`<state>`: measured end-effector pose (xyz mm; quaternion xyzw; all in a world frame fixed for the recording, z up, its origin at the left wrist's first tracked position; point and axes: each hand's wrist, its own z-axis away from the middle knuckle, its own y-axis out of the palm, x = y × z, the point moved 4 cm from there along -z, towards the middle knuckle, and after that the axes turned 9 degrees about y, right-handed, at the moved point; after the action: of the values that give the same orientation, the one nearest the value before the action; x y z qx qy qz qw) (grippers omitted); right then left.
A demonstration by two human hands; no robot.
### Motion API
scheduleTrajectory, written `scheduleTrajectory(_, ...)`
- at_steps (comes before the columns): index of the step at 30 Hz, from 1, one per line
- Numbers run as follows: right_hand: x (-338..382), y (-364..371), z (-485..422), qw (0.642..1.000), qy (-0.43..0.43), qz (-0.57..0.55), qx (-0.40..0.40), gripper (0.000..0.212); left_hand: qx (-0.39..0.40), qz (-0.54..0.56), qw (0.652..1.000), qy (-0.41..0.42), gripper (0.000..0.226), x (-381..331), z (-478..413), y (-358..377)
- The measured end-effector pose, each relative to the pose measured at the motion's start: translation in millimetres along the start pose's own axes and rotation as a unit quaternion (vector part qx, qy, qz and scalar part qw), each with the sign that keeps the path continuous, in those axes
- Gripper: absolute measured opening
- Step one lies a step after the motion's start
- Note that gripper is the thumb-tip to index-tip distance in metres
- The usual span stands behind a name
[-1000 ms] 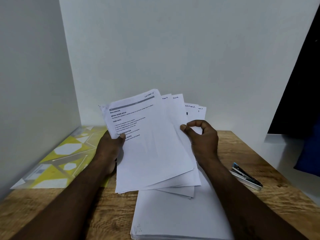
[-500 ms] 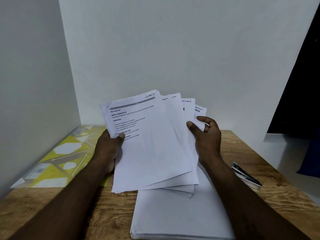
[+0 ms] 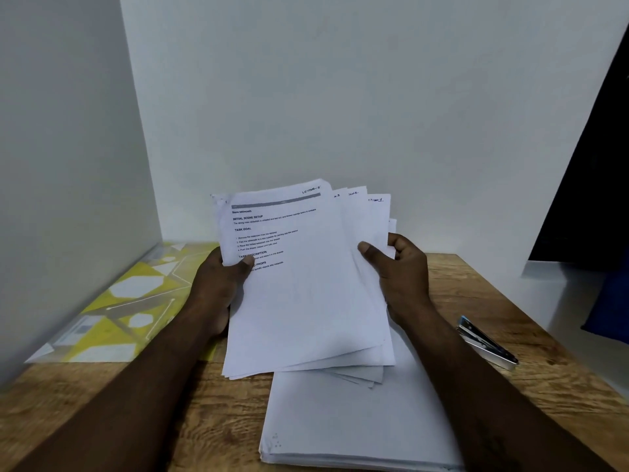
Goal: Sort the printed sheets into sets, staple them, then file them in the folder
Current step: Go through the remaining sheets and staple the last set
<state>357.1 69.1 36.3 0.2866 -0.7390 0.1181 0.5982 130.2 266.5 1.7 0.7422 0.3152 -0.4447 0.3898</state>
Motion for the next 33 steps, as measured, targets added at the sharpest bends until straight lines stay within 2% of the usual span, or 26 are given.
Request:
scheduleTrajectory(4, 0.1, -3.2, -0.1, 1.0, 0.012, 0.013, -0.011, 0.022, 0.041, 0.01, 0.999, -0.015, 0.035, -2.1, 7.1, 8.6)
scheduleTrajectory(10, -6.7, -1.9, 1.1, 0.997, 0.019, 0.076, -0.021, 0.052, 0.032, 0.003, 0.999, -0.025, 0.029, -3.4, 7.9, 9.9)
scheduleTrajectory(13, -7.7, -1.3, -0.5, 0.996, 0.024, 0.082, -0.028, 0.042, 0.016, -0.009, 1.0, -0.022, 0.031, 0.6, 6.2, 8.5)
scheduleTrajectory(16, 5.6, -13.4, -2.5, 0.984, -0.016, 0.101, -0.146, 0.027, -0.043, -0.03, 0.999, -0.009, 0.029, -0.2, 4.1, 0.3)
scheduleTrajectory(18, 16.7, -25.8, -0.7, 0.969, -0.013, 0.12, -0.218, 0.034, -0.087, -0.118, 0.989, 0.016, 0.022, -5.5, 2.5, -7.9)
scheduleTrajectory(21, 26.9, -37.7, 4.6, 0.958, -0.048, 0.129, -0.251, 0.051, -0.126, -0.267, 0.954, 0.06, 0.02, -14.8, 3.3, -15.5)
scheduleTrajectory(23, 40.1, -34.3, 10.9, 0.958, -0.121, 0.11, -0.236, 0.055, -0.133, -0.324, 0.933, 0.081, 0.017, -20.3, 4.4, -16.3)
scheduleTrajectory(25, 49.4, -30.8, 10.7, 0.966, -0.161, 0.028, -0.199, 0.058, -0.132, -0.357, 0.921, 0.087, 0.015, -22.7, 5.0, -16.0)
scheduleTrajectory(27, 53.9, -29.1, 7.5, 0.976, -0.112, -0.123, -0.137, 0.056, -0.126, -0.367, 0.918, 0.088, 0.019, -23.5, 7.4, -14.9)
scheduleTrajectory(29, 54.9, -24.1, 5.5, 0.96, -0.02, -0.276, -0.039, 0.049, -0.116, -0.353, 0.925, 0.083, 0.032, -21.0, 8.5, -15.6)
scheduleTrajectory(30, 54.3, -23.0, 5.3, 0.951, 0.008, -0.308, -0.007, 0.046, -0.111, -0.342, 0.93, 0.08, 0.041, -20.0, 8.4, -15.3)
scheduleTrajectory(31, 52.0, -23.3, 5.0, 0.958, 0.019, -0.286, 0.006, 0.044, -0.104, -0.328, 0.936, 0.078, 0.049, -18.7, 7.6, -15.0)
scheduleTrajectory(33, 47.7, -20.5, 5.3, 0.992, 0.006, -0.123, -0.013, 0.045, -0.074, -0.287, 0.951, 0.09, 0.057, -21.5, 8.5, -9.9)
